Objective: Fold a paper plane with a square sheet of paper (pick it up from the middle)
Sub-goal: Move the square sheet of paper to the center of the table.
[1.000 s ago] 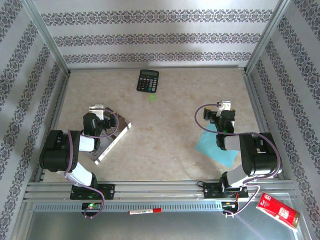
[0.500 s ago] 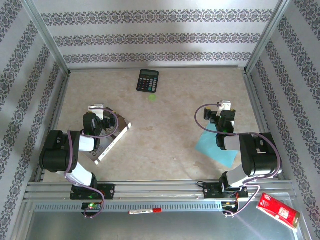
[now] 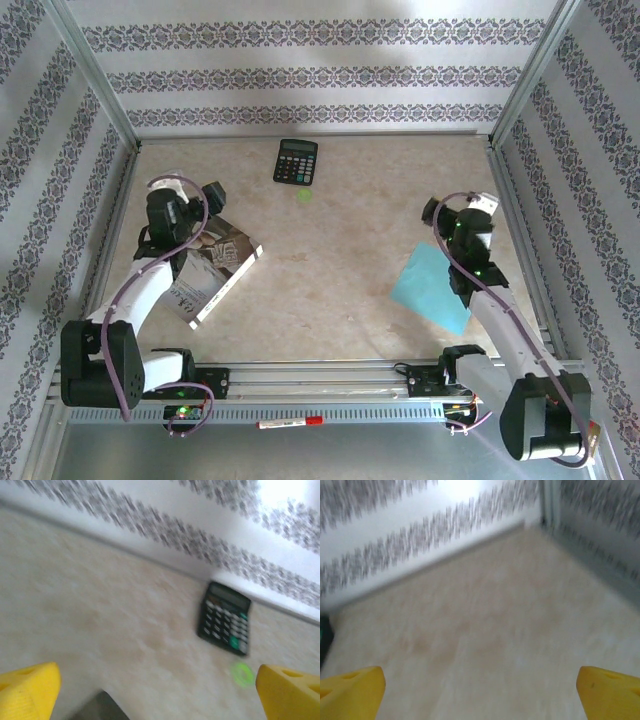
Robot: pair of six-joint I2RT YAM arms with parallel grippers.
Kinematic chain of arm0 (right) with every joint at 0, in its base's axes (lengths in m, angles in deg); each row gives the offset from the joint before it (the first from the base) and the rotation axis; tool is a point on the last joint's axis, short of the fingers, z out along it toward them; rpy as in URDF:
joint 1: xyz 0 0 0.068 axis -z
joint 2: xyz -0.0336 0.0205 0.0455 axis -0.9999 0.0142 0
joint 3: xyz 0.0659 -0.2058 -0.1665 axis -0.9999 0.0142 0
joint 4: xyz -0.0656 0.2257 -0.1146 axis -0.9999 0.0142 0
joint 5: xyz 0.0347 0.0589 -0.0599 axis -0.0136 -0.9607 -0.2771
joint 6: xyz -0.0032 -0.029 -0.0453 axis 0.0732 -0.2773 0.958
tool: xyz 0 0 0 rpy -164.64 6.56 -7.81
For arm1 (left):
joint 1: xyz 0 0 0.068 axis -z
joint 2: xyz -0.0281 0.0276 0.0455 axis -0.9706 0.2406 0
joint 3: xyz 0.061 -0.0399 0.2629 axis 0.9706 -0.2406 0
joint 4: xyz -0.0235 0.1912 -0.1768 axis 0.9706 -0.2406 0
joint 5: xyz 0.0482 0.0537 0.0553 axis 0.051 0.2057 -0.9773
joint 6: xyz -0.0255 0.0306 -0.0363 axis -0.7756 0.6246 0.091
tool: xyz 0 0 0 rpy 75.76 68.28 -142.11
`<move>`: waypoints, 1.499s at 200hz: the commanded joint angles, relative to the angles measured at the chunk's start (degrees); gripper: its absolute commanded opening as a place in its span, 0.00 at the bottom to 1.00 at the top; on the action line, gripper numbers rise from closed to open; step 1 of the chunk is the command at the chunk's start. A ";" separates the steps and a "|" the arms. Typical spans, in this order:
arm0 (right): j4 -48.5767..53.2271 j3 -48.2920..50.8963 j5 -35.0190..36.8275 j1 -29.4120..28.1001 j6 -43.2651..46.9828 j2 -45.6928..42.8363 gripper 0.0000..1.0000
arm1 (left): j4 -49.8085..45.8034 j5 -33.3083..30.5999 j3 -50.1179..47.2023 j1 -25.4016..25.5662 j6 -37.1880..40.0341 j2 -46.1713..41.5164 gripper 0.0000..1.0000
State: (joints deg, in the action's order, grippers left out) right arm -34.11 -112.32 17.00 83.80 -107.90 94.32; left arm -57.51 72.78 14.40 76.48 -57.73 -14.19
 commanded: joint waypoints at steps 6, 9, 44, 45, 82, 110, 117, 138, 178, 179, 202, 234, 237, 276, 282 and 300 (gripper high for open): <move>28.62 -4.50 -6.47 -2.48 -8.72 4.67 0.96 | -18.10 3.08 6.29 10.47 -5.58 1.92 1.00; 30.14 -5.06 -7.46 -2.52 -8.44 5.60 0.94 | -19.10 2.61 6.98 11.73 -5.31 2.21 1.00; 38.56 -4.06 -9.77 -3.38 -10.45 6.27 0.81 | -22.85 1.34 11.74 21.32 -5.98 6.33 1.00; 38.66 -3.96 -9.68 -3.39 -10.47 6.24 0.80 | -22.84 1.31 11.83 21.49 -6.00 6.46 1.00; 36.91 -2.81 -9.91 -3.42 -10.16 11.46 0.73 | -22.36 0.85 13.83 24.70 -6.69 10.50 1.00; 33.49 -2.87 -12.70 -3.49 -10.36 15.88 0.65 | -23.74 1.34 15.05 25.26 -6.89 12.23 1.00; 32.50 -2.49 -13.22 -3.43 -10.54 16.25 0.62 | -24.05 1.40 15.02 25.43 -6.89 12.21 1.00; 30.46 -1.70 -13.37 -3.57 -11.21 18.28 0.56 | -24.25 1.76 14.55 25.64 -6.98 12.05 1.00; 30.25 -2.71 -12.93 -4.72 -11.83 22.02 0.47 | -25.45 2.08 15.35 25.64 -6.20 12.23 1.00; 30.25 -2.71 -12.93 -4.72 -11.83 22.02 0.47 | -25.46 2.08 15.39 25.62 -6.19 12.22 1.00; 30.54 -3.40 -12.15 -5.83 -12.21 23.08 0.45 | -25.39 2.07 15.17 25.62 -5.93 12.53 1.00; 31.80 -4.77 -11.74 -8.01 -13.25 23.78 0.40 | -26.01 2.30 15.43 25.61 -5.62 13.31 1.00; 32.04 -4.96 -11.71 -8.24 -13.24 23.93 0.40 | -26.08 2.28 15.40 25.61 -5.62 13.27 1.00; 32.53 -6.67 -13.72 -10.67 -14.85 25.70 0.36 | -26.53 1.66 15.06 25.61 -4.72 12.26 1.00; 32.61 -7.11 -13.54 -11.63 -15.42 26.35 0.36 | -26.68 1.61 14.99 25.65 -4.53 12.09 1.00; 34.58 -9.43 -10.50 -15.28 -16.53 28.66 0.36 | -27.09 1.45 14.85 25.61 -4.08 11.54 1.00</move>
State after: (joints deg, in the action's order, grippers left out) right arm -2.37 -118.75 4.83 72.37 -121.96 120.42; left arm -82.05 74.66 28.28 101.53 -63.68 -1.25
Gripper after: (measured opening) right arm 0.362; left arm 0.998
